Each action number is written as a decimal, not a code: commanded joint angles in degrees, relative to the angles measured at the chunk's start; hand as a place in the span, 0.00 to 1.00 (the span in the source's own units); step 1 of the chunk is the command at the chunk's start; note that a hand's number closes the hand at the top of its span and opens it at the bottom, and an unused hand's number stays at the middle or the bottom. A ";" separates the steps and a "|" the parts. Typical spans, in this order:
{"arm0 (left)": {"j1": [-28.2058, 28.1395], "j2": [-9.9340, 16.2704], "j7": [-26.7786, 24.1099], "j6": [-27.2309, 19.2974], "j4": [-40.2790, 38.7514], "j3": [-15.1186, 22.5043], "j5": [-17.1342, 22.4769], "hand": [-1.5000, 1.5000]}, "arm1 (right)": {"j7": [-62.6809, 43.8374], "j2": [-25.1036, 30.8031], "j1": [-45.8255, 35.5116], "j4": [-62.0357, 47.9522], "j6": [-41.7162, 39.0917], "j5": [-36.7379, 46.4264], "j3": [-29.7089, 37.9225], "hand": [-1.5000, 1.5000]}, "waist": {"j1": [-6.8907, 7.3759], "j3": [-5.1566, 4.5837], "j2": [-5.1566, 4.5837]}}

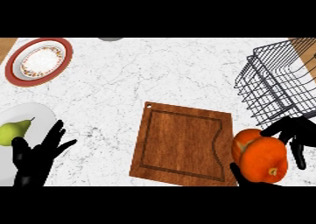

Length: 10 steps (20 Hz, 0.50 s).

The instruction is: Pick the squash from the cutting board and place it in the basket

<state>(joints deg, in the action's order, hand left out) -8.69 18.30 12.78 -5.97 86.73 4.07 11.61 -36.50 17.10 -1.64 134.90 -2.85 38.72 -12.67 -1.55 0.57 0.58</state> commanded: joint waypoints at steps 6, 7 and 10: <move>-0.96 -1.07 0.29 0.29 -5.47 1.16 -1.19 0.50 | -11.06 3.60 -14.47 2.04 -11.05 -21.90 21.93 1.00 | -0.16 -0.65 -0.43; -2.11 0.43 1.95 2.04 -3.61 0.40 0.50 0.50 | -11.46 4.51 -17.49 -1.32 -11.88 -24.22 24.02 1.00 | 0.89 -0.61 -0.43; -0.40 -1.77 1.50 0.08 -4.92 2.69 -2.35 0.50 | -10.84 9.97 -23.72 -10.48 -13.89 -29.83 31.75 1.00 | 1.26 -0.60 -0.71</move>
<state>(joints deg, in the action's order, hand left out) -8.31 17.94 12.63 -5.51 86.56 4.53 11.05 -46.55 22.62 -18.89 130.69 -13.69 17.59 10.53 -0.83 0.55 0.59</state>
